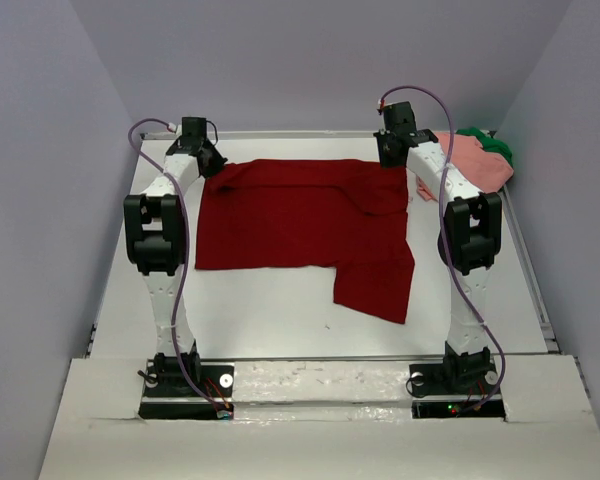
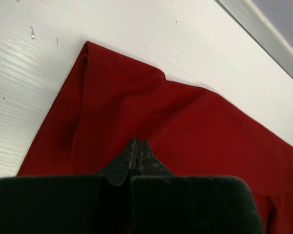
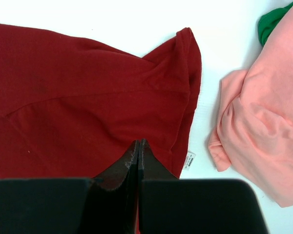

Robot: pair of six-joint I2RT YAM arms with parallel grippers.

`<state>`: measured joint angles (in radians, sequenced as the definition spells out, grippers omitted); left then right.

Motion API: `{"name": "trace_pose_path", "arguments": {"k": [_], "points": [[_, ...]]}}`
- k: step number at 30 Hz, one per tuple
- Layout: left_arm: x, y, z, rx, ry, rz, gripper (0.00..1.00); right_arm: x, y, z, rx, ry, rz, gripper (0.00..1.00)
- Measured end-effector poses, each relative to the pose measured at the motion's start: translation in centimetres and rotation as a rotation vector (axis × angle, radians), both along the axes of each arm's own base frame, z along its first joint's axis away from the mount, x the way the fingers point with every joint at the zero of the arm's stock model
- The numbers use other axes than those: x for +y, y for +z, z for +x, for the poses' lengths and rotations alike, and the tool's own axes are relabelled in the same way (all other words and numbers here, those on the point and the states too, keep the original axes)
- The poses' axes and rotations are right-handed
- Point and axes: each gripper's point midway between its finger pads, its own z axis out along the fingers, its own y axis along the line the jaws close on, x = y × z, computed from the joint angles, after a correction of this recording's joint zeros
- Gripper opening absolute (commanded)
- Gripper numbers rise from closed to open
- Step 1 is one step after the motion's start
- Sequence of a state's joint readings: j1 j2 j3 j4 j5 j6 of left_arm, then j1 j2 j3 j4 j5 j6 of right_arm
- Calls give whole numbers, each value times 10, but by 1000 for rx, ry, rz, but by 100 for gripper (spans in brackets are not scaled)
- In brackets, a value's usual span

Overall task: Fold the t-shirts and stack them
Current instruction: Fold the tshirt

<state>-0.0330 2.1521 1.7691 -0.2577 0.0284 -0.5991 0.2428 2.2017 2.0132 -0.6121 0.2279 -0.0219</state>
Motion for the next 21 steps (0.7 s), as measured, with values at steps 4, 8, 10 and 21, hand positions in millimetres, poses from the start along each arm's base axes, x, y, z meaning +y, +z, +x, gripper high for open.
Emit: {"name": "trace_pose_path", "arguments": {"k": [4,8,10,21], "points": [[-4,-13,-2,25,-16,-15,0,0,0,0,0,1,0,0],[-8,-15,-2,22,-31,-28,0,0,0,0,0,1,0,0],[-12,-17,-3,21,-40,-35,0,0,0,0,0,1,0,0],[-14,-43,-19,89,-34,-54,0,0,0,0,0,1,1,0]]}}
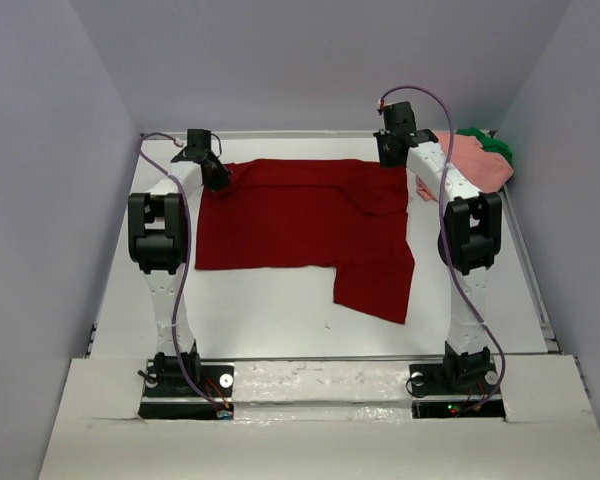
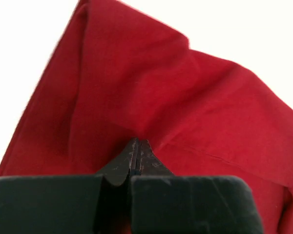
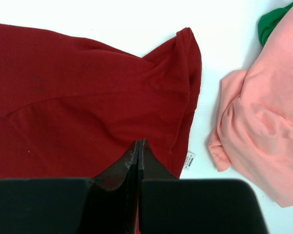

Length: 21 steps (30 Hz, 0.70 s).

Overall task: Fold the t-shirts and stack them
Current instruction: Fold the tshirt

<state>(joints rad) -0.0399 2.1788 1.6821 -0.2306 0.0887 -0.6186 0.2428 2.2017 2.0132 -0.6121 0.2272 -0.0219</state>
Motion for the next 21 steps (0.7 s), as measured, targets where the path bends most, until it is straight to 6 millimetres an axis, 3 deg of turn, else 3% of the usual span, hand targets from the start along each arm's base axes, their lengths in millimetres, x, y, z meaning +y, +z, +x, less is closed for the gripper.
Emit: {"name": "trace_pose_path", "arguments": {"k": [8,21], "points": [[20,-28,-1,135,132,56,0,0,0,0,1,0,0,0],[29,-29,1,166,202,30,0,-2,-20,-9,41,-3,-8,0]]}}
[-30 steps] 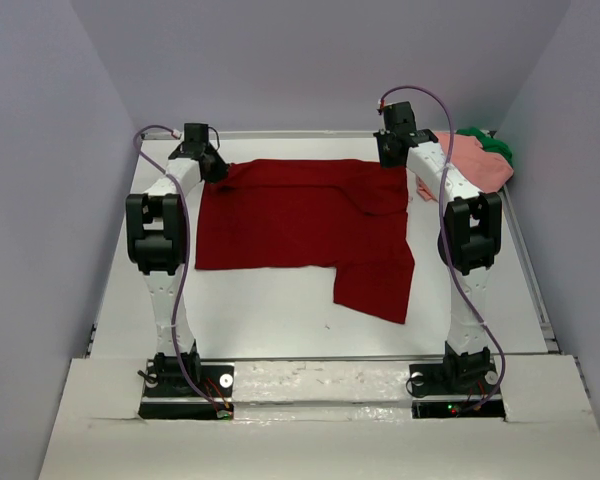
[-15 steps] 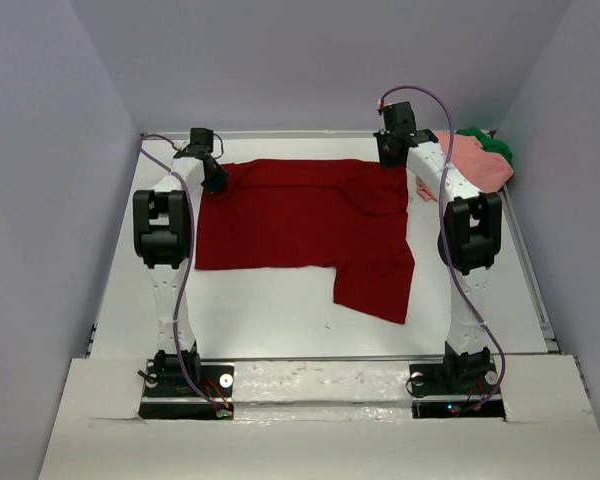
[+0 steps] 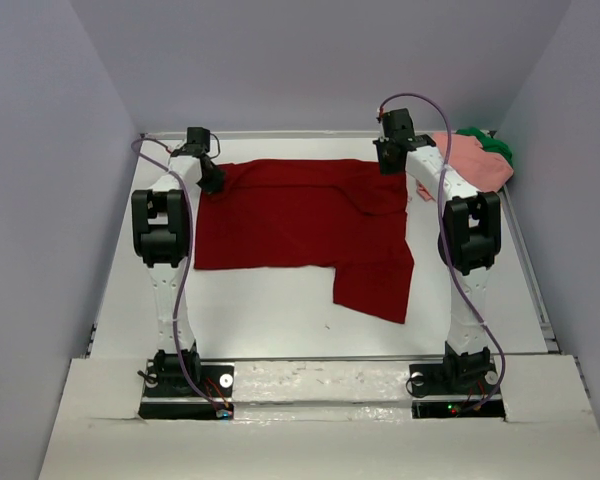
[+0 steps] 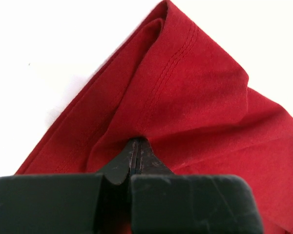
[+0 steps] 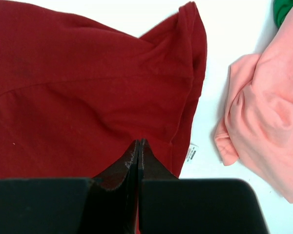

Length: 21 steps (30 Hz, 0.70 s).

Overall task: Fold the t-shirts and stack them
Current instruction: Fold the tshirt

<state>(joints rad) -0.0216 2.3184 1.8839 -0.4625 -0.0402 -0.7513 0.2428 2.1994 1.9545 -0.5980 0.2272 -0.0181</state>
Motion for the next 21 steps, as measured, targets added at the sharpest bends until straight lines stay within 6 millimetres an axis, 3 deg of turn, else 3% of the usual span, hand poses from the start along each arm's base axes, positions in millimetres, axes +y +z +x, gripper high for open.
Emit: {"name": "trace_pose_path", "arguments": {"k": [5,11,13,15,21], "points": [[2,2,-18,6,1,-5,0,0,-1,-2,5,0,-1,0],[2,4,-29,16,-4,0,14,0,10,-5,-11,-10,18,0],[3,6,-32,17,-4,4,21,1,15,-6,-19,-9,28,0],[5,10,-32,10,-2,16,41,2,21,-8,-29,-7,36,0],[11,29,-33,-13,10,71,77,1,31,-20,-34,-8,51,0]]}}
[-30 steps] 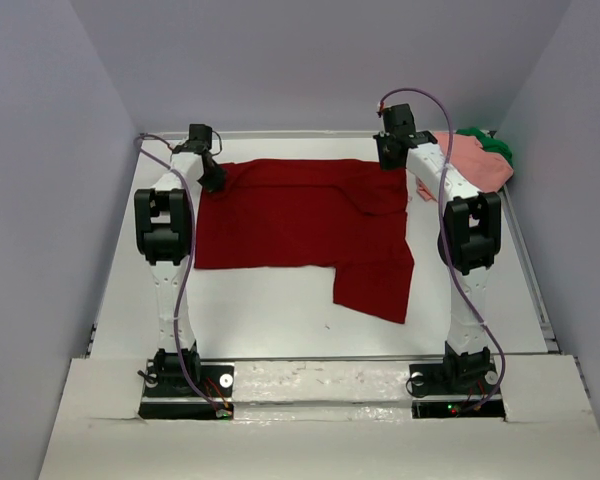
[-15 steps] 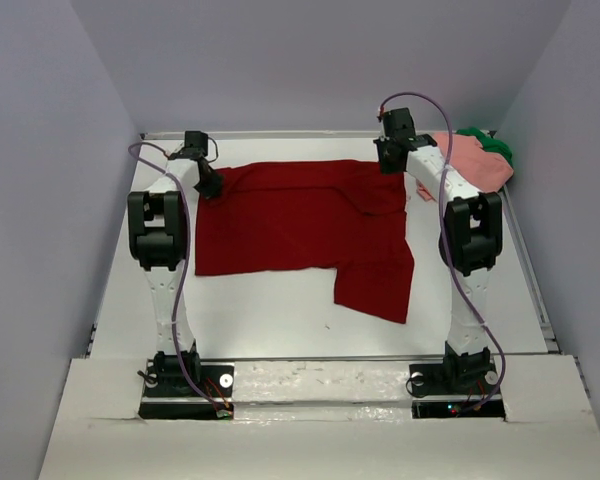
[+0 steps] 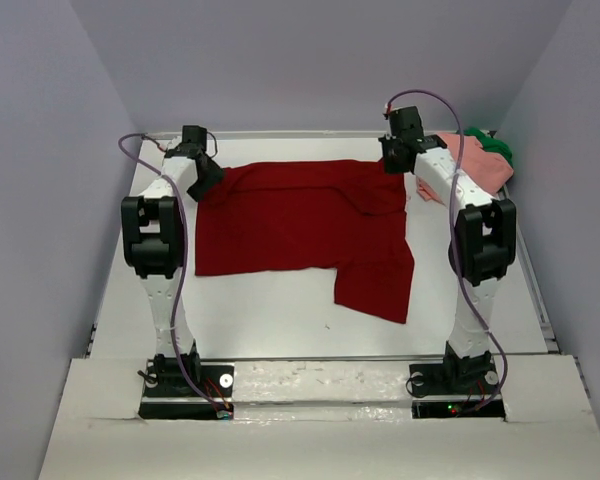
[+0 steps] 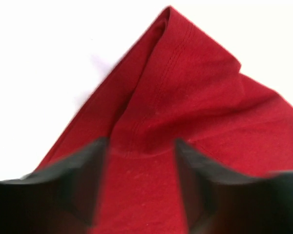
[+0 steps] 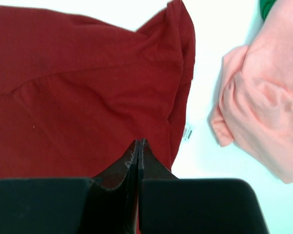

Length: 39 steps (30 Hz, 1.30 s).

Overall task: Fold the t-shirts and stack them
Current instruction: Fold the tshirt

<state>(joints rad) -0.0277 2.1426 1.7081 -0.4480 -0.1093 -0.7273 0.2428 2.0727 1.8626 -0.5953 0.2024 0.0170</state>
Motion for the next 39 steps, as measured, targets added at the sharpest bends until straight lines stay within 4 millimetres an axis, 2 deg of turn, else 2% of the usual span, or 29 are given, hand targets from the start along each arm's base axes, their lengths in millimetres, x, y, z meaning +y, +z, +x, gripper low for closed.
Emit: {"name": "trace_pose_path", "arguments": {"k": [3,4,5,7,8,11,13,14,15,16,17,20,24,27,29,31,35,39], "points": [[1,24,-3,-31,13,80,85,-4,-1,-12,11,-23,1,24],[-2,37,-6,-43,16,129,87,-7,-2,-17,16,-34,0,43],[-6,48,-8,-50,13,161,88,-9,-4,-23,24,-49,2,52],[-17,72,-10,-75,13,233,91,-12,-5,-39,41,-86,23,66],[-28,87,-11,-94,5,263,91,-12,-5,-44,40,-100,40,68],[-58,111,-24,-117,-40,287,91,-13,1,-80,55,-143,109,69],[-73,110,-49,-120,-88,268,89,-12,9,-108,44,-155,149,68],[-72,102,-72,-89,-109,260,89,-9,12,-127,34,-156,171,68],[-69,98,-86,-69,-117,259,87,-7,15,-138,29,-154,182,68],[-60,90,-111,-33,-121,262,85,-4,19,-152,23,-149,199,67],[-53,88,-125,-22,-113,263,84,-1,26,-167,5,-142,219,66],[-38,90,-151,-25,-96,263,83,7,45,-205,-48,-124,296,64],[-24,109,-174,-87,-74,274,82,22,57,-237,-82,-125,356,62],[-16,117,-189,-116,-62,286,82,37,46,-258,-42,-134,369,61],[-12,114,-198,-114,-57,295,82,48,30,-273,0,-152,374,60],[-8,103,-209,-83,-59,308,83,50,3,-294,67,-187,353,59],[6,75,-231,7,-48,366,82,39,-47,-328,164,-300,284,57],[16,73,-240,42,-26,426,83,19,-81,-357,242,-438,87,57]]}}
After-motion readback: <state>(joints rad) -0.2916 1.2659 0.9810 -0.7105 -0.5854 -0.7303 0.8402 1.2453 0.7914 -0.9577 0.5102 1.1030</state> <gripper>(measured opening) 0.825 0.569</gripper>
